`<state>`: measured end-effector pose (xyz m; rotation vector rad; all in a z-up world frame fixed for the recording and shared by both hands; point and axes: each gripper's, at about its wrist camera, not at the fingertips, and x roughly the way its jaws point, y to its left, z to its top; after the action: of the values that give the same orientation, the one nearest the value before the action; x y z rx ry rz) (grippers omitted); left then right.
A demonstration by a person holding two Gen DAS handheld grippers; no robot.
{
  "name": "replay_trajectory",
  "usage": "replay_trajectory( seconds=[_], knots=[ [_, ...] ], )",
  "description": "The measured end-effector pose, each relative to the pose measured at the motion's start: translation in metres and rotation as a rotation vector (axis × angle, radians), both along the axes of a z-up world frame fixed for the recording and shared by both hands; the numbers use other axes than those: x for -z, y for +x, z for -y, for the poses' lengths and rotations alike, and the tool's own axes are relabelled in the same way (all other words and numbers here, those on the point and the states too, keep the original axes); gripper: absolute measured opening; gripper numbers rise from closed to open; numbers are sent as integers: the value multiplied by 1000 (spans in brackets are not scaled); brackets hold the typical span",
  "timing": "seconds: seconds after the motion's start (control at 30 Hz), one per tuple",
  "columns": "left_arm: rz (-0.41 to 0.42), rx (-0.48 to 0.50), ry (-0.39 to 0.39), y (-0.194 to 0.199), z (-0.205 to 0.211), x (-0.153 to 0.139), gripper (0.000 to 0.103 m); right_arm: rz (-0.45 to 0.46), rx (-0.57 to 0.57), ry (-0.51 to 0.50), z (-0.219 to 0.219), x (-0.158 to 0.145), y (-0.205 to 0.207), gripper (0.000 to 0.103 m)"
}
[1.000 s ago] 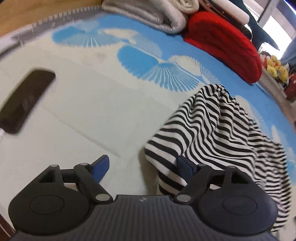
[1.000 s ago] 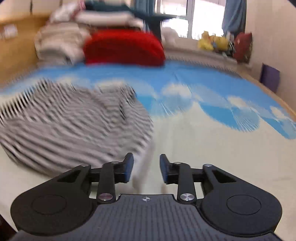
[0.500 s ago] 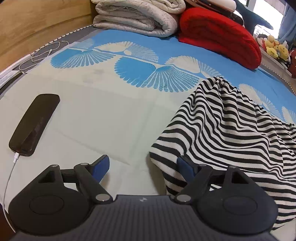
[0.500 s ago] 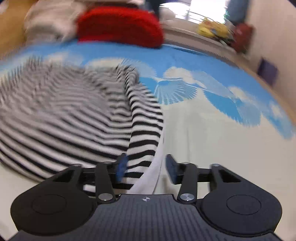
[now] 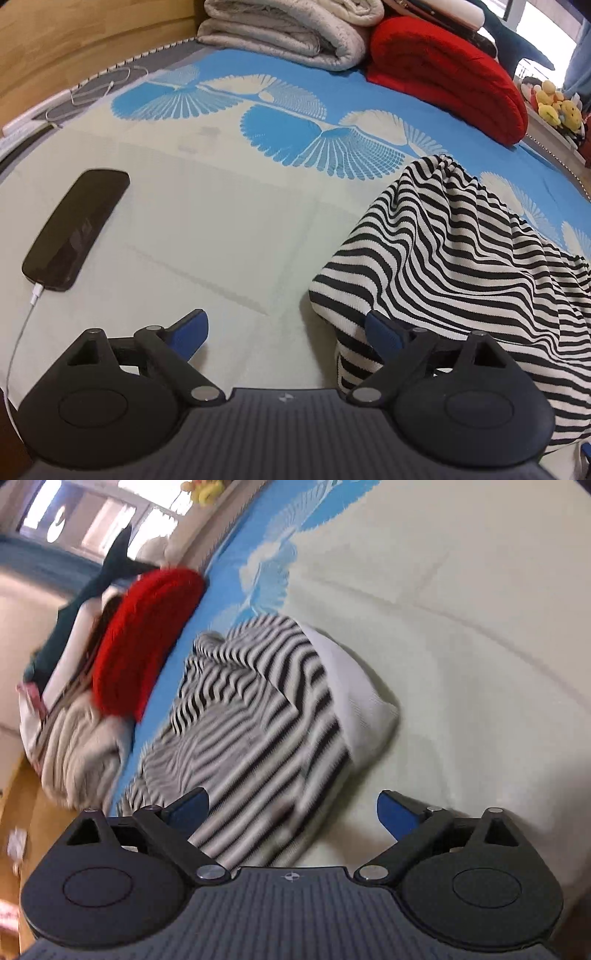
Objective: Fold small clothes
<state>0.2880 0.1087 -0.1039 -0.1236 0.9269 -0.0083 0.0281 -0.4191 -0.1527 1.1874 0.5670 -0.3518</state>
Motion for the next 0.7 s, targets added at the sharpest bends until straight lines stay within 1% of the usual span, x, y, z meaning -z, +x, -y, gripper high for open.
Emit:
replay_trajectory(
  seconds=[0.1,0.13,0.17,0.2,0.23,0.27,0.37,0.43,0.47,0.5,0.53,0.6,0.63,0.67,0.7],
  knots=[
    [-16,3,-3,1,5,3,95,90,133,90,7,16,10,97],
    [-25,6,5,2,9,4,94,99,146,90,10,19,14,72],
    [-34,10,14,3,12,6,95,66,139,89,11,24,23,36],
    [-43,14,24,3,16,7,95,55,129,127,17,28,28,16],
    [-47,22,30,4,20,8,95,63,139,137,21,28,28,15],
    [-47,29,31,4,23,9,95,64,142,115,23,22,27,15],
    [-52,55,36,4,32,9,94,75,165,19,34,-9,19,14],
    [-61,81,36,4,38,10,94,56,183,-33,44,-22,15,14],
    [-66,98,32,4,41,11,94,35,189,-52,48,-23,13,14],
    [-72,113,30,5,44,12,94,3,194,-66,56,-17,22,14],
    [-77,127,30,5,47,12,95,-41,200,-64,58,-11,24,14],
    [-83,137,47,6,51,14,95,-89,204,-50,60,-6,27,14],
    [-87,140,54,7,52,15,95,-102,198,-85,57,-11,32,14],
    [-92,140,51,7,53,15,95,-103,180,-144,50,-20,40,14],
    [-97,138,39,8,52,15,95,-90,148,-227,40,-37,51,14]
  ],
)
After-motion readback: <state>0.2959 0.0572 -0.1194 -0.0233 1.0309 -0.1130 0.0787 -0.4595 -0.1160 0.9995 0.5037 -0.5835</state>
